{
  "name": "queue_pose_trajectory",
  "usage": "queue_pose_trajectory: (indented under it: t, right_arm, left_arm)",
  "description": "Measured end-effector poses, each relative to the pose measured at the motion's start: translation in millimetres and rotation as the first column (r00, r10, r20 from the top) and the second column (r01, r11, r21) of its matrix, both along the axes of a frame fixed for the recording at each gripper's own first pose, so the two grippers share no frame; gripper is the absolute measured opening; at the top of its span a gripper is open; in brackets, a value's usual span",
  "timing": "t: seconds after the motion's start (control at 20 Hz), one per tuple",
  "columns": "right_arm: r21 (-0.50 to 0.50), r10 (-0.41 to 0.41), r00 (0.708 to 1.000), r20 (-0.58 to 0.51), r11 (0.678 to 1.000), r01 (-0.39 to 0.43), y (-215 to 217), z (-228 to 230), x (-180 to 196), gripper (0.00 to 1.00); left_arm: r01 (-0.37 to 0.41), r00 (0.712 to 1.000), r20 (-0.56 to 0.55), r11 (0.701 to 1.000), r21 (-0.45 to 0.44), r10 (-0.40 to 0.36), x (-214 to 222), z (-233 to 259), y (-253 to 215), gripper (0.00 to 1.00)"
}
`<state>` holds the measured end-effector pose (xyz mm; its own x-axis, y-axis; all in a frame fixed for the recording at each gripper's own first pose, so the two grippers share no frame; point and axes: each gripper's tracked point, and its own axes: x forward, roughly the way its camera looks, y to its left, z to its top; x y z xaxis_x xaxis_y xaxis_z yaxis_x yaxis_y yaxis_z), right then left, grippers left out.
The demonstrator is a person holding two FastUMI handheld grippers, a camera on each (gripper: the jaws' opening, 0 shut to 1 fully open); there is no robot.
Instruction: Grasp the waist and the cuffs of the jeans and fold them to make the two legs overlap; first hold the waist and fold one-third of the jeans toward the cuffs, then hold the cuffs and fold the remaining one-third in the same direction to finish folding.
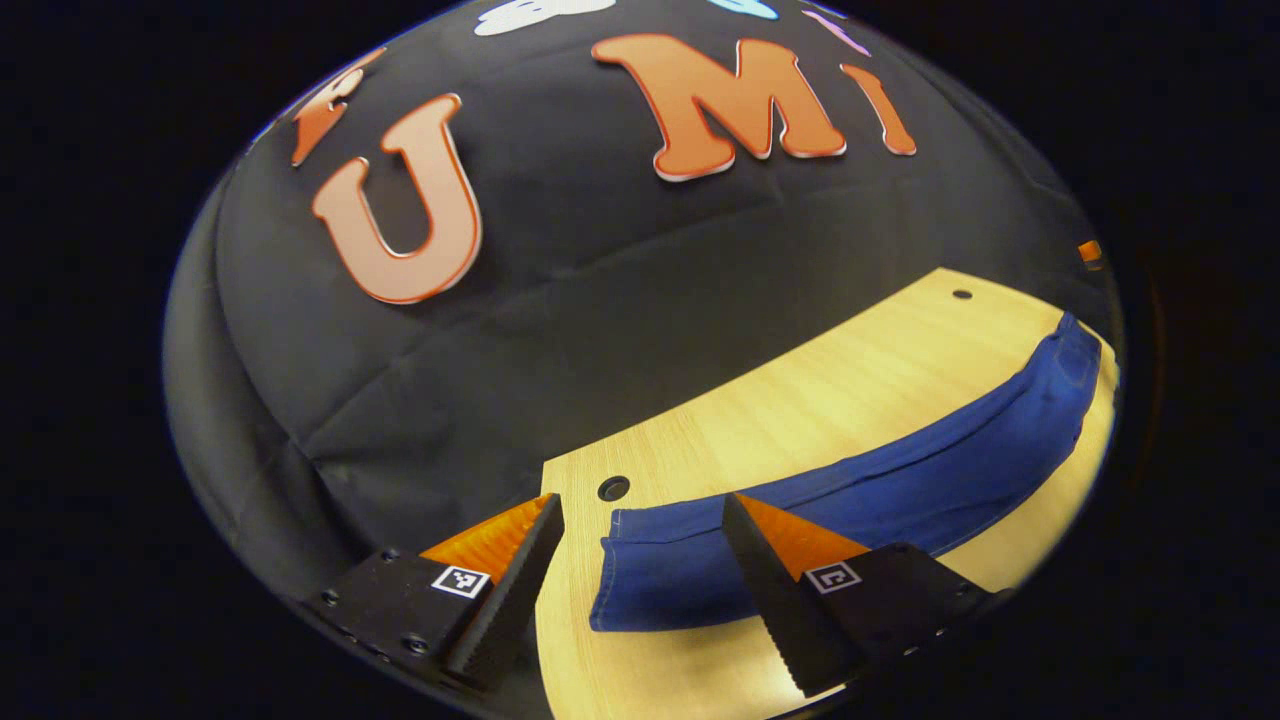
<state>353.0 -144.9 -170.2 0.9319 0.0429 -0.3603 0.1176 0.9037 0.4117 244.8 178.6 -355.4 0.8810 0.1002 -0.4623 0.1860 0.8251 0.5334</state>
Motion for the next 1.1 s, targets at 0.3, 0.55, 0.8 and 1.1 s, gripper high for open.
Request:
queue_pose_trajectory:
  t: [0.3, 0.55, 0.8, 1.1]
  right_arm:
    - [0.194, -0.256, 0.964, -0.068, 0.945, 0.265, -36.7, -55.6, -7.0, 0.97]
    - [0.249, -0.328, 0.906, -0.269, 0.885, 0.394, -37.5, -140.8, 3.5, 0.97]
    - [0.275, -0.371, 0.873, -0.315, 0.845, 0.458, -60.4, -189.5, 28.8, 0.97]
    - [0.354, -0.357, 0.880, -0.312, 0.816, 0.457, -58.6, -210.6, 76.8, 0.98]
  left_arm:
    - [-0.028, 0.994, 0.104, 0.988, -0.149, 0.044, -75.9, 19.1, -51.2, 1.00]
    - [-0.105, 0.988, 0.089, 0.970, -0.219, 0.127, -102.3, -10.3, -65.6, 0.98]
    - [-0.106, 0.987, 0.096, 0.975, -0.196, 0.127, -109.4, -10.1, -74.0, 0.98]
    - [-0.133, 0.982, 0.113, 0.977, -0.168, 0.153, -120.4, 0.9, -68.8, 0.98]
